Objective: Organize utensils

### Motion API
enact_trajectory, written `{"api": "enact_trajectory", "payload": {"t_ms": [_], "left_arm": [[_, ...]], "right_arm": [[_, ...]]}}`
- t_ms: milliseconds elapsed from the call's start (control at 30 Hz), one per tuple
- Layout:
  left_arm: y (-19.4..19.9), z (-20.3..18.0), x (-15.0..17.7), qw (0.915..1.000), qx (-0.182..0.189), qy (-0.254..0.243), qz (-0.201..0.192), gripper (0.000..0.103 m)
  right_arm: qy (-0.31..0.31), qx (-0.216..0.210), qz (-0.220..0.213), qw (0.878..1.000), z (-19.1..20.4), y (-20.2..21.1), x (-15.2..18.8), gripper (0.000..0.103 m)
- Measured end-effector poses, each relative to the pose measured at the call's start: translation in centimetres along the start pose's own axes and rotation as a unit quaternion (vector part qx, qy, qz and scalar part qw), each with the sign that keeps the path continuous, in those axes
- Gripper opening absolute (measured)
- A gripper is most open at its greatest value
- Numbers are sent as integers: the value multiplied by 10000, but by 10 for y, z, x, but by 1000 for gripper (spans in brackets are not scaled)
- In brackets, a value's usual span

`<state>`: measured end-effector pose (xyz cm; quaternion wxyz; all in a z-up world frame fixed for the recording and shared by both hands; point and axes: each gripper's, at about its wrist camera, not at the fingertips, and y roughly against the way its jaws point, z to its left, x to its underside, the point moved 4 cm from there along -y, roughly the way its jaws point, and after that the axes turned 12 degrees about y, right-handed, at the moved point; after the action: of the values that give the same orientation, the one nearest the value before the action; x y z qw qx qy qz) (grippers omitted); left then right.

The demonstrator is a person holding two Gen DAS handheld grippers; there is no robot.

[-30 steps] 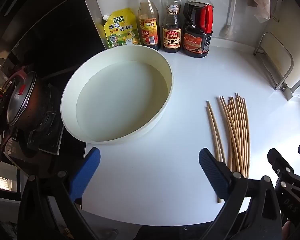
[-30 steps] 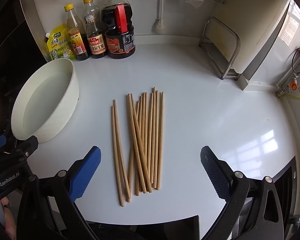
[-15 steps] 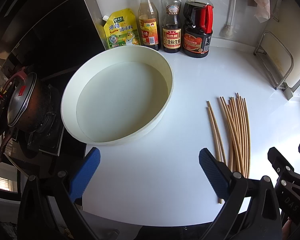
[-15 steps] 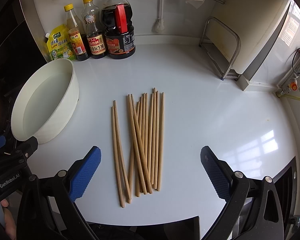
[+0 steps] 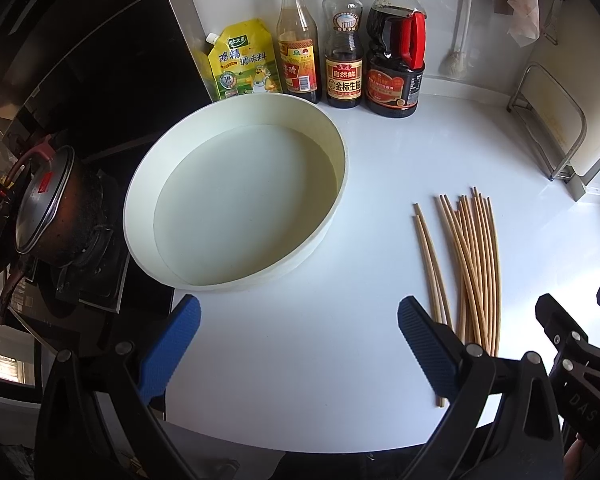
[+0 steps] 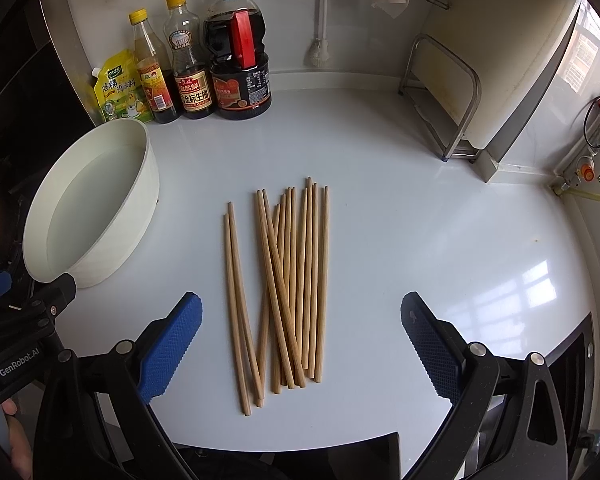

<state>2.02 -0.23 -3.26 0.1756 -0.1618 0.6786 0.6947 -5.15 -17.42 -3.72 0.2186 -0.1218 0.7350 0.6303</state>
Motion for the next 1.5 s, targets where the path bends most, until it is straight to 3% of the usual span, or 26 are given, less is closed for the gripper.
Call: {"api": "enact_trajectory", "payload": {"t_ms": [1500], "left_arm": [[4,7,-7,10000,-4,-18,-54,97]], "right_arm": [[-23,-4,-43,10000,3,9,1,95]]}}
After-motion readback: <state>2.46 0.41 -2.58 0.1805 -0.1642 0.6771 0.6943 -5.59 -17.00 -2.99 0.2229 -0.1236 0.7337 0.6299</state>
